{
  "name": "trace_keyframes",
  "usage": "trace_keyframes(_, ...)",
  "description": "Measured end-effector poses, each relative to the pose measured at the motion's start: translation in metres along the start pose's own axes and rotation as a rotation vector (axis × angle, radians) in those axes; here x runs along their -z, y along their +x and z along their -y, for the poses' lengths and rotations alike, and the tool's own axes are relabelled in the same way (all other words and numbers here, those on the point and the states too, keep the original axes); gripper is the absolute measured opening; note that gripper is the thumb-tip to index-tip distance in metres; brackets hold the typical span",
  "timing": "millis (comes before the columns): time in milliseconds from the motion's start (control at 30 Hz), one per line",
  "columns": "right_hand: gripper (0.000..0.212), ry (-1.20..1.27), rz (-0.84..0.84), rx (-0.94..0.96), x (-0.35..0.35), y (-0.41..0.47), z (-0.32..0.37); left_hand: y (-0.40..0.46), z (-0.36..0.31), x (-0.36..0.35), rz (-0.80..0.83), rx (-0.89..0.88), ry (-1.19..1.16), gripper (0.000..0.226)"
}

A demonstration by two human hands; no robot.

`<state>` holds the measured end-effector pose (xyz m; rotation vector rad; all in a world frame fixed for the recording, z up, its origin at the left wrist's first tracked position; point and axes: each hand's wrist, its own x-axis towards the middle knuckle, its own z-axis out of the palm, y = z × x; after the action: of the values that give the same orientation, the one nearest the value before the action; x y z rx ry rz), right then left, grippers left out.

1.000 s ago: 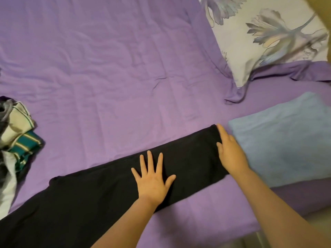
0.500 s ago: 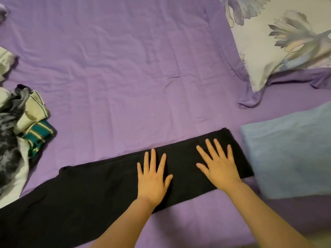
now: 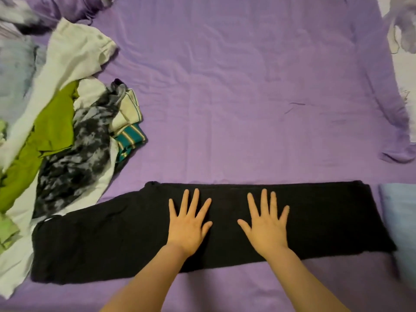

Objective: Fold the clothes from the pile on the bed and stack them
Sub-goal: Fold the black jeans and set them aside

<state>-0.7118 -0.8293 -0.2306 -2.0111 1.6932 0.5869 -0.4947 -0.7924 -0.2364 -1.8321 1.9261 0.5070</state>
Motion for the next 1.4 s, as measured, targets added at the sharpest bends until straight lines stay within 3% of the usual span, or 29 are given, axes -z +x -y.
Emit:
trace_keyframes(200, 0.065, -0.076, 0.015, 0.257, -0.001, 0.008, 0.094, -0.022, 0.062, -0.009, -0.058, 0.113, -0.087, 0.067)
trace_keyframes(400, 0.059, -0.018, -0.011, 0.392, 0.014, 0.031, 0.181, -0.042, 0.117, -0.030, -0.043, 0.190, -0.175, 0.071)
trace_keyframes(567, 0.042, 0.224, -0.232, 0.268, 0.034, 0.060, 0.237, -0.046, 0.137, -0.034, -0.076, 0.119, -0.189, 0.077)
trace_keyframes(733, 0.042, 0.183, -0.204, 0.160, 0.038, 0.075, 0.258, -0.049, 0.138, -0.031, -0.163, 0.105, -0.193, 0.079)
trace_keyframes(900, 0.028, 0.468, -0.273, 0.061, 0.038, 0.082, 0.267, -0.047, 0.152, -0.037, -0.102, 0.054, -0.186, 0.084)
trace_keyframes(1133, 0.026, 0.273, -0.254, 0.154, 0.044, 0.097, 0.267, -0.052, 0.183, -0.049, -0.157, -0.141, -0.079, 0.079)
trace_keyframes(1267, 0.048, 0.132, -0.334, 0.248, 0.034, 0.052, 0.272, -0.074, 0.190, -0.051, -0.220, -0.021, -0.101, 0.075)
trace_keyframes(1400, 0.073, -0.063, -0.212, 0.414, 0.002, 0.002, 0.282, -0.097, 0.195, -0.057, -0.212, 0.223, -0.189, 0.077)
